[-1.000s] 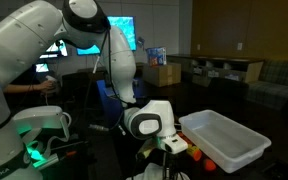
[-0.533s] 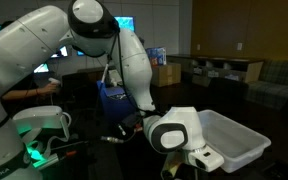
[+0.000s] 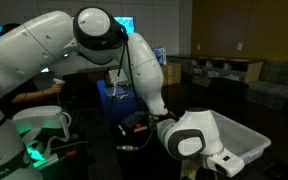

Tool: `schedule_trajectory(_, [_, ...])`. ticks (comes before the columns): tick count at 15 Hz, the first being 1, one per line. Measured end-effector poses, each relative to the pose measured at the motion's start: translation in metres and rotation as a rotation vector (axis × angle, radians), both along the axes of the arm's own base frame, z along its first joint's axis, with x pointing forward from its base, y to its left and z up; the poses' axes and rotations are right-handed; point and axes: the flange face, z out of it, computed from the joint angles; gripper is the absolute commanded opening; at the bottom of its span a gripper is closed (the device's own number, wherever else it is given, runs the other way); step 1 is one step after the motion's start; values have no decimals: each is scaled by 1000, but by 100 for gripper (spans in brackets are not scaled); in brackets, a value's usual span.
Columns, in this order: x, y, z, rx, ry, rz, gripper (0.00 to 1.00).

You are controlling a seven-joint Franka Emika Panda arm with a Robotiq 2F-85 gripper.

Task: Use the towel to push the items that are on the table to the left

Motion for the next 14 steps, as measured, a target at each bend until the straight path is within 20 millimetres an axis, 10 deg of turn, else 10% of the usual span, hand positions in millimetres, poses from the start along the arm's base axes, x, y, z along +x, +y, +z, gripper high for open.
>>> schedule_trajectory(14, [49, 35, -8, 85, -76, 42, 0])
